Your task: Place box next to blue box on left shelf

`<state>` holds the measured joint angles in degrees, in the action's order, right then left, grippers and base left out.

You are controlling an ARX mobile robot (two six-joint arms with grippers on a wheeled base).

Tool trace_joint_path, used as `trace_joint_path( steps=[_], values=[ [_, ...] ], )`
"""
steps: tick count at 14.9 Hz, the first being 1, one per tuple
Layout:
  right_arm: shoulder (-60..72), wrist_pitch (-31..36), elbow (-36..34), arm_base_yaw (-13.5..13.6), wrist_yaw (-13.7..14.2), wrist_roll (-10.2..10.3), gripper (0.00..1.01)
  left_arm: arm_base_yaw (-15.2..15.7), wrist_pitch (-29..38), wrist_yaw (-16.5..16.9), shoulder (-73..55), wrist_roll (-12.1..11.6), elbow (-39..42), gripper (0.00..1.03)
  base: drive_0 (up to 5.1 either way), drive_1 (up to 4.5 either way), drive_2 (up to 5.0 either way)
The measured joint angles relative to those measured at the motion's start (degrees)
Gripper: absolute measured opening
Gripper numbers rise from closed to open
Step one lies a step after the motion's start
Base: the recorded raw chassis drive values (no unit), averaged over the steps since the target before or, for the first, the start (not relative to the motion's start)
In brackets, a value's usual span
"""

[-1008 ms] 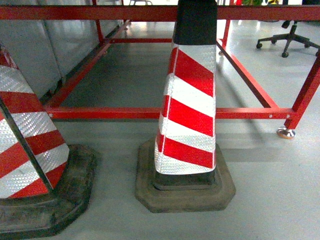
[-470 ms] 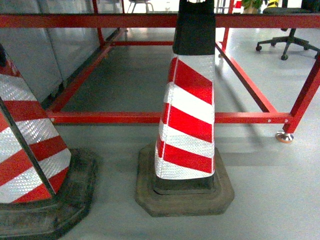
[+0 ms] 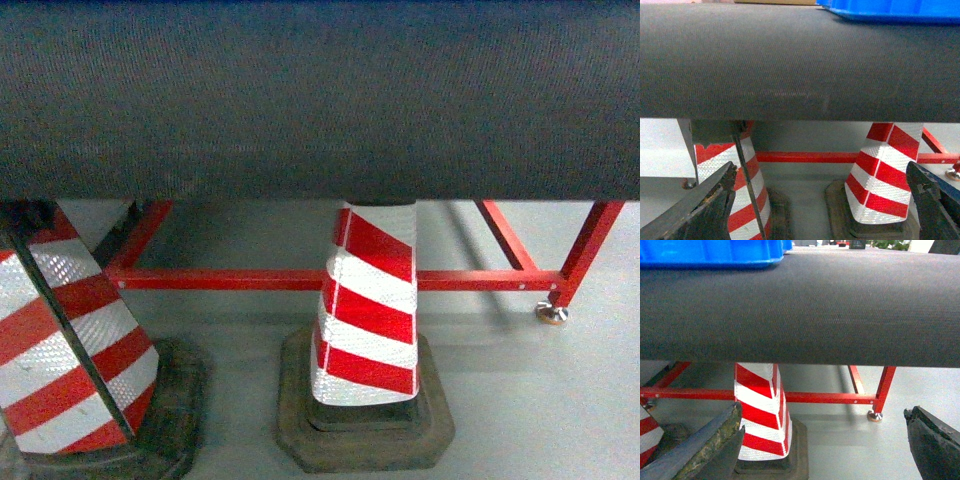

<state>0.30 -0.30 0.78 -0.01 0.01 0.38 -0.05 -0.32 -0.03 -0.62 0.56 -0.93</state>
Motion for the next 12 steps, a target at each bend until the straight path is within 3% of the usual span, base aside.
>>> trace_joint_path(
  steps=[12],
  values=[
    [0.0, 0.02, 0.0, 0.0, -0.04, -0.09, 0.98, 0.0, -0.04, 0.0, 0.0, 0.04, 0.0, 0.98, 0.0, 0.0, 0.0]
  ],
)
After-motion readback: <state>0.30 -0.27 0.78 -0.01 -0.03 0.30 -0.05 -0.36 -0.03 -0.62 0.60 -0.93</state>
